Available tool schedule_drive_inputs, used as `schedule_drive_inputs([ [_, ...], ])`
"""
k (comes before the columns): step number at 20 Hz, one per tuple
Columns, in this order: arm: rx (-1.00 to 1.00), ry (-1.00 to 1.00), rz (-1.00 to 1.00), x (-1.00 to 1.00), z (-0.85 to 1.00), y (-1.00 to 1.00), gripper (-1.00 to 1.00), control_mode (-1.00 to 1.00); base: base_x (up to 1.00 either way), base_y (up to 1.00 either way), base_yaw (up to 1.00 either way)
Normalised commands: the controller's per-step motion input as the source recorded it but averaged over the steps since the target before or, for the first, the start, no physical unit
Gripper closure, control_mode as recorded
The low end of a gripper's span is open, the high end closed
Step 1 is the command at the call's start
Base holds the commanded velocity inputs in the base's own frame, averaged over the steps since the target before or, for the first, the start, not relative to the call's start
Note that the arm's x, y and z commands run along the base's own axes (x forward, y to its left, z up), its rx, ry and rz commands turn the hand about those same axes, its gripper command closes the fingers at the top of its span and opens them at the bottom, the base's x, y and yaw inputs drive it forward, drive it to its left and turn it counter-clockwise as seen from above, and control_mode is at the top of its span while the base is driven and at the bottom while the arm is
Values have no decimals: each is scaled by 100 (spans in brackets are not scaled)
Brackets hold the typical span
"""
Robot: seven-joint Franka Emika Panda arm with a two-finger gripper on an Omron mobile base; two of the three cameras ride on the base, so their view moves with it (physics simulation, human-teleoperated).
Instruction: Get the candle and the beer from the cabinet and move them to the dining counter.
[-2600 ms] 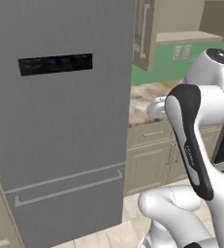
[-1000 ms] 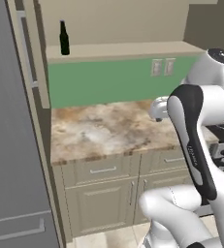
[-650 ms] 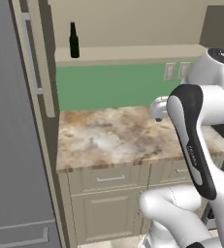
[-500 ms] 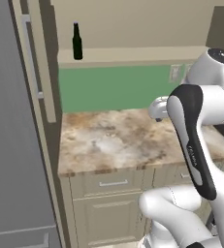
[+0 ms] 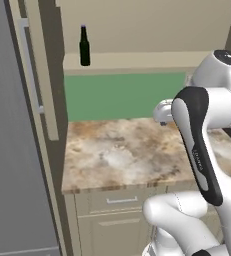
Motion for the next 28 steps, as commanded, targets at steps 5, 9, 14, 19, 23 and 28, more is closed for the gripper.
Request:
schedule_drive_inputs([
  [5, 0, 0, 0, 0, 0, 0, -100, 100, 33, 0, 8],
  [9, 0, 0, 0, 0, 0, 0, -100, 100, 40, 0, 9],
  [14, 0, 0, 0, 0, 0, 0, -100, 100, 45, 0, 9],
  [19, 0, 0, 0, 0, 0, 0, -100, 100, 27, 0, 9],
  [23, 0, 0, 0, 0, 0, 0, -100, 100, 3, 0, 1],
  [28, 0, 0, 0, 0, 0, 0, -100, -100, 0, 0, 0],
])
